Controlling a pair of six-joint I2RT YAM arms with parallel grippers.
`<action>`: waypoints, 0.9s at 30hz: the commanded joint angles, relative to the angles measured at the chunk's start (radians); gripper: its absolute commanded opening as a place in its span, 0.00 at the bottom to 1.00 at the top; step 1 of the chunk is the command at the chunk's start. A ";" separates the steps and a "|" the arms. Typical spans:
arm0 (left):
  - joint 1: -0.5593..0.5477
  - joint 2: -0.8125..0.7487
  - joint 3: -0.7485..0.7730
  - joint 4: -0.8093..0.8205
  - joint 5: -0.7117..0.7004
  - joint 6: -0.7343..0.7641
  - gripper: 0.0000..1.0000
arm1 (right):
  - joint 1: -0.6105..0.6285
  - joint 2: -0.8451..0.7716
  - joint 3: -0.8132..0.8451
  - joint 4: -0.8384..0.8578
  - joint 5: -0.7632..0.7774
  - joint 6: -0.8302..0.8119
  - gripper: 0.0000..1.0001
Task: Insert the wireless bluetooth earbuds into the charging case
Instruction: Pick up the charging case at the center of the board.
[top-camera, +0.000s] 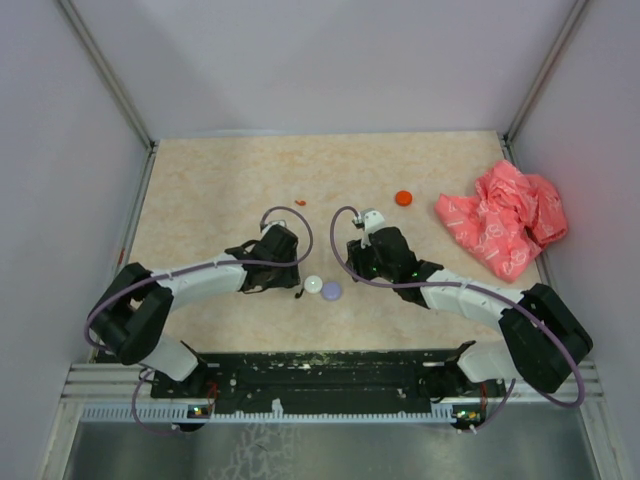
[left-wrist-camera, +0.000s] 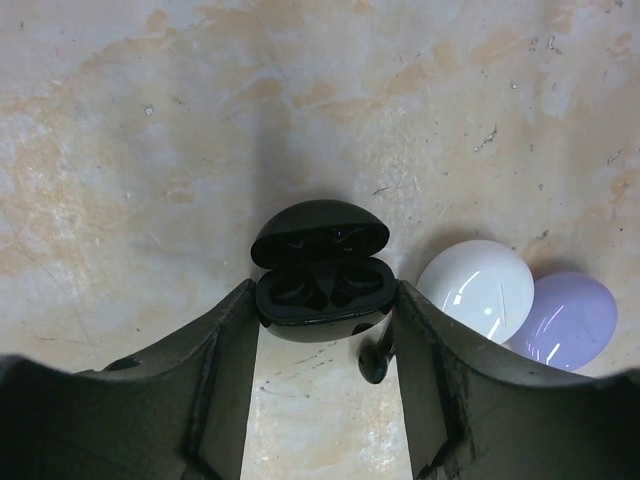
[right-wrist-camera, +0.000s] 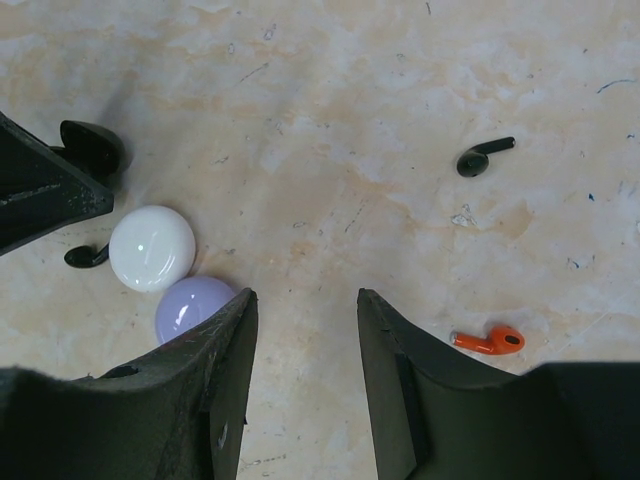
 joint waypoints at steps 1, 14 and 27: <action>0.001 0.006 0.006 -0.012 -0.024 0.000 0.54 | -0.007 0.002 0.005 0.055 -0.019 -0.008 0.45; 0.001 -0.226 -0.166 0.364 -0.037 0.312 0.48 | -0.007 -0.046 0.144 -0.044 -0.168 0.056 0.45; 0.001 -0.367 -0.366 0.869 0.205 0.642 0.48 | -0.009 0.015 0.359 -0.109 -0.334 0.106 0.45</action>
